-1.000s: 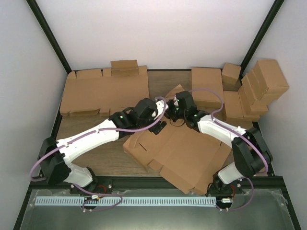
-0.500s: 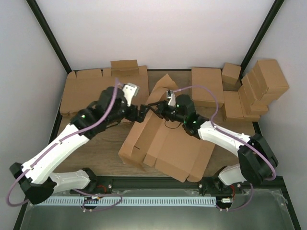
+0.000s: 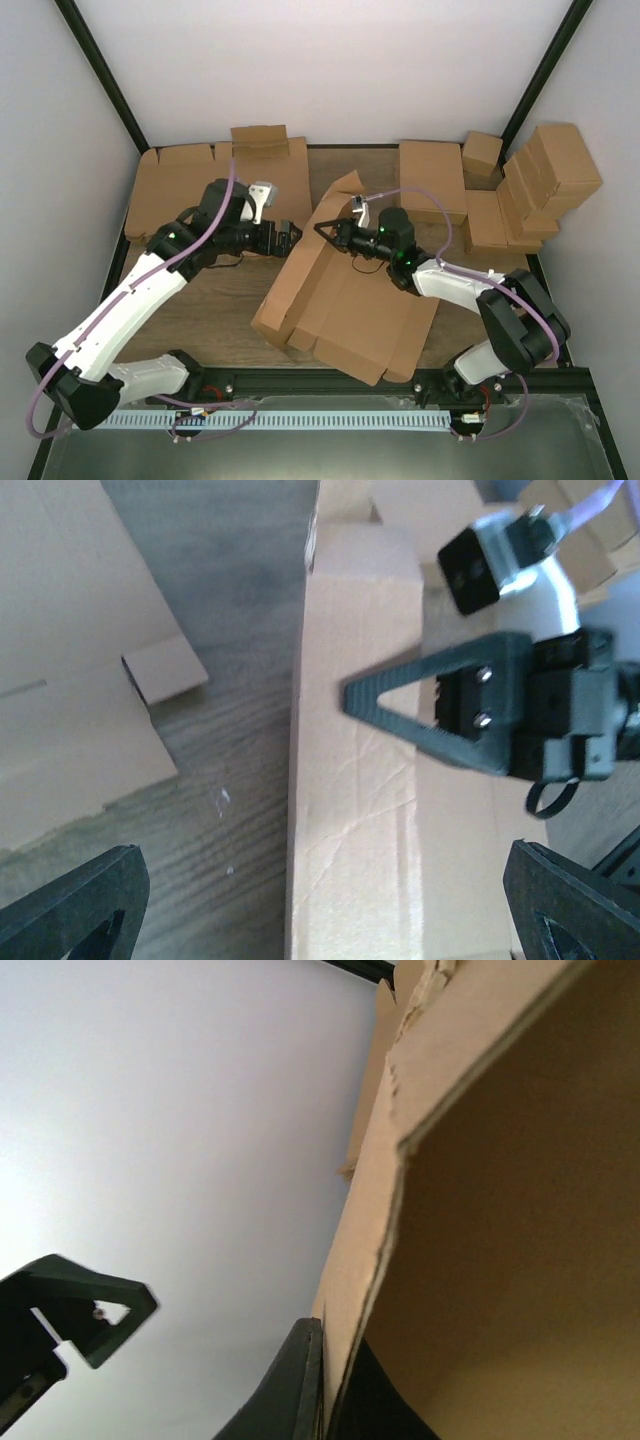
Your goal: Fold the paper box
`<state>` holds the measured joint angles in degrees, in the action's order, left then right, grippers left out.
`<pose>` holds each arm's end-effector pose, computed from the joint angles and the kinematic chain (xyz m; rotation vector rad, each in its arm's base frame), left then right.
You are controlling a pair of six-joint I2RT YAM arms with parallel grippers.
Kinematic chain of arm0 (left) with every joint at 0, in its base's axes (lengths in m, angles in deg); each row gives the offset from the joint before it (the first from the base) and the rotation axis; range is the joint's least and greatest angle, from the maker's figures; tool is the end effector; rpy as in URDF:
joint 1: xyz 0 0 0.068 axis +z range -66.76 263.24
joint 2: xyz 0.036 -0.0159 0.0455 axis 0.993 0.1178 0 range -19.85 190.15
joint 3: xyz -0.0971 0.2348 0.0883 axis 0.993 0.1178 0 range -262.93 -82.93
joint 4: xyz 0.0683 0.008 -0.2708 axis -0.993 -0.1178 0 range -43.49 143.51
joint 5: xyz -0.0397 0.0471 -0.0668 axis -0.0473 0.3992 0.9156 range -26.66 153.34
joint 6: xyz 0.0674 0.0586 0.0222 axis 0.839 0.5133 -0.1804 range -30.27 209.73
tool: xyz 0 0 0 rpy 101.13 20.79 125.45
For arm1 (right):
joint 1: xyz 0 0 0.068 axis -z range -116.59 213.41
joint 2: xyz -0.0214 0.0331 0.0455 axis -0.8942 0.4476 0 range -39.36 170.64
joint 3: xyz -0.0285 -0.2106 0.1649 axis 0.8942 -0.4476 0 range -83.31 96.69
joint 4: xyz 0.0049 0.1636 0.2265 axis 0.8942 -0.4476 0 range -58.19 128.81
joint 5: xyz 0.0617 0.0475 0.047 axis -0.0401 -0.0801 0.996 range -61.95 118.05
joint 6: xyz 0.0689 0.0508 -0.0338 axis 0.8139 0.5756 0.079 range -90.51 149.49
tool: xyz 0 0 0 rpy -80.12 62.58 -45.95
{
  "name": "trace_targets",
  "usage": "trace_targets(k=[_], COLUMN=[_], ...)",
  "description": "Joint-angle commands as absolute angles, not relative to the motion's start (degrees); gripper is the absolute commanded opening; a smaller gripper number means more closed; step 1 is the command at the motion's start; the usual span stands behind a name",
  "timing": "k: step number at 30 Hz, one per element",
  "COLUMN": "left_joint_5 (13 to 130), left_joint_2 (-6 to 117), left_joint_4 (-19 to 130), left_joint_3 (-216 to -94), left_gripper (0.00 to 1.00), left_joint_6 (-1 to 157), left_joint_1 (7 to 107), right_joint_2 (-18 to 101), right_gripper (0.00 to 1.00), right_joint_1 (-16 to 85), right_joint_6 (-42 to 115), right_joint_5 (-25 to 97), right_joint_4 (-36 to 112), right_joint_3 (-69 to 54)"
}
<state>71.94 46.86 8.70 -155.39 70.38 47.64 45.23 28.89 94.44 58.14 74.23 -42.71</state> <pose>0.2325 -0.1816 0.3404 0.4124 2.2977 -0.6683 0.2822 0.2445 0.2105 0.0778 2.0369 1.6489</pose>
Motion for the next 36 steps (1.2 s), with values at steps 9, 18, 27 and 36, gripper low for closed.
trace_targets(k=[9, 18, 27, 36], left_joint_5=[86.32, 83.2, 67.27, 62.78], left_joint_2=[51.93, 55.42, 61.17, 63.94], left_joint_4=[14.62, 12.09, 4.82, 0.95], left_joint_3=[-148.22, -148.28, -152.85, -157.24], left_gripper=[1.0, 0.93, 0.92, 0.8], left_joint_6=[70.47, 69.25, 67.39, 66.64], left_joint_1=[48.04, 45.82, 38.75, 34.6], right_joint_2=[46.76, 48.82, 49.12, 49.14], right_gripper=[0.01, 0.01, 0.01, 0.01], right_joint_1=[29.38, 29.44, 29.42, 29.45], right_joint_6=[88.15, 87.67, 87.24, 86.84], right_joint_5=[63.83, 61.63, 61.11, 60.66], right_joint_4=[81.19, 78.59, 77.86, 77.25], right_joint_3=[-46.33, -45.17, -44.58, -44.4])
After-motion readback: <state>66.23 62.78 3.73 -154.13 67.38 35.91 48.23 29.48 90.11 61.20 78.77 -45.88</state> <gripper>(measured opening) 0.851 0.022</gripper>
